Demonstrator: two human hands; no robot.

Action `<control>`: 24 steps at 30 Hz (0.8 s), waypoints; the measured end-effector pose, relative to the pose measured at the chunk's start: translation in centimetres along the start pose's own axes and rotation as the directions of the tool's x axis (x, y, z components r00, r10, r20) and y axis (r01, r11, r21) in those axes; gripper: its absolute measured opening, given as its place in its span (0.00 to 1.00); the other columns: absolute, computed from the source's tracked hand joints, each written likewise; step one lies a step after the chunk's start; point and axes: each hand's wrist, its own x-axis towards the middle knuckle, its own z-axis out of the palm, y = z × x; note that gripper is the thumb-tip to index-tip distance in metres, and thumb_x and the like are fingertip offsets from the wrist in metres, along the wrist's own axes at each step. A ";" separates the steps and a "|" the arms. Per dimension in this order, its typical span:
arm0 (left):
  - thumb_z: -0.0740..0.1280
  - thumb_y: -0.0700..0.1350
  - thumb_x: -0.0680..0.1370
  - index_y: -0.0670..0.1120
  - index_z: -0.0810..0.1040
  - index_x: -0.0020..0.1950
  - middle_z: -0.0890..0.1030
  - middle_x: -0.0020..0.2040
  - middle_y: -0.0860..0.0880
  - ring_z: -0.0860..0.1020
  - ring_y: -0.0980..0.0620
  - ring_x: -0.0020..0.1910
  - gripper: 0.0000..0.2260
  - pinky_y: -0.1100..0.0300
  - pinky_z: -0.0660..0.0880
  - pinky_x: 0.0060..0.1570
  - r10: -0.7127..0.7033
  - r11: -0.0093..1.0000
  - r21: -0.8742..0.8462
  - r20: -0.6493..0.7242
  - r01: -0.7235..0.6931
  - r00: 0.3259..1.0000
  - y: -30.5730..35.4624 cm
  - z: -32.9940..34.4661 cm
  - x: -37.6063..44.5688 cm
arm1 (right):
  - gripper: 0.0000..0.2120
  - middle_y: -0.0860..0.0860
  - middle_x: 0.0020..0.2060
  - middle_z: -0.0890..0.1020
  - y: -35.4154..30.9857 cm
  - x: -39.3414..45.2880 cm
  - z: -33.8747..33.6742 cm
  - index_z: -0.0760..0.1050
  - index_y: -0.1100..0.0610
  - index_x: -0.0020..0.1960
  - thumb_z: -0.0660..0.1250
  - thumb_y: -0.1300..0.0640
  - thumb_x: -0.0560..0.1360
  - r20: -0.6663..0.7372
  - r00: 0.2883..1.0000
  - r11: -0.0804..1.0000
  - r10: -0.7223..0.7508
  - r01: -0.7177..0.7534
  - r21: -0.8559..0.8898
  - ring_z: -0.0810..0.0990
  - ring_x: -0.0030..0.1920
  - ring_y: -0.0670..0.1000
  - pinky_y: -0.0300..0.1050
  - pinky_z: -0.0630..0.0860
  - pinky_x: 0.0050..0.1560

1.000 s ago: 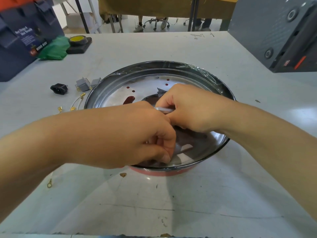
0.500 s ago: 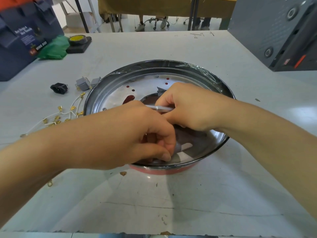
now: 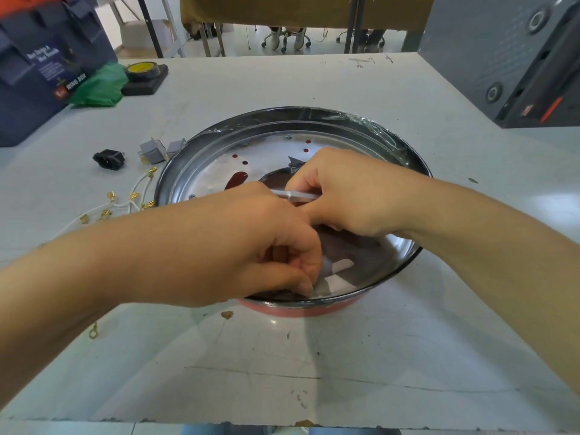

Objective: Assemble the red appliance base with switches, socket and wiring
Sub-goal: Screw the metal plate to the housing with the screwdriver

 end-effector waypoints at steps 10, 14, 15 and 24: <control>0.70 0.50 0.72 0.52 0.82 0.40 0.80 0.34 0.56 0.79 0.58 0.36 0.04 0.67 0.73 0.37 0.013 0.996 -0.083 -0.064 -0.018 0.998 -0.7 0.3 -0.3 | 0.21 0.42 0.15 0.69 -0.1 0.0 -0.1 0.69 0.51 0.23 0.69 0.64 0.72 -0.001 1.000 0.999 0.008 -0.008 -0.033 0.68 0.20 0.40 0.29 0.63 0.22; 0.70 0.50 0.71 0.52 0.82 0.39 0.81 0.34 0.55 0.79 0.56 0.34 0.04 0.69 0.73 0.33 -0.002 0.993 -0.119 -0.071 -0.007 0.997 -0.7 0.4 -0.5 | 0.13 0.43 0.20 0.74 -0.1 -0.2 -0.2 0.76 0.52 0.31 0.69 0.61 0.74 -0.007 1.000 1.000 0.003 -0.003 0.006 0.70 0.21 0.41 0.29 0.64 0.22; 0.70 0.50 0.71 0.52 0.82 0.39 0.81 0.34 0.54 0.79 0.55 0.34 0.04 0.68 0.73 0.33 -0.011 0.990 -0.139 -0.062 0.002 0.998 -0.8 0.4 -0.6 | 0.07 0.45 0.25 0.78 -0.1 -0.3 -0.1 0.79 0.53 0.37 0.69 0.59 0.74 -0.017 1.000 1.000 0.005 -0.005 0.029 0.71 0.23 0.41 0.34 0.67 0.24; 0.69 0.56 0.69 0.58 0.82 0.44 0.81 0.39 0.50 0.81 0.46 0.38 0.07 0.46 0.80 0.36 -0.085 0.952 -0.290 0.069 0.102 0.994 -1.9 -0.1 -0.5 | 0.12 0.55 0.40 0.81 0.4 -1.5 -2.0 0.68 0.50 0.48 0.57 0.67 0.79 -0.172 0.984 0.946 -0.048 0.100 0.310 0.71 0.27 0.45 0.34 0.68 0.27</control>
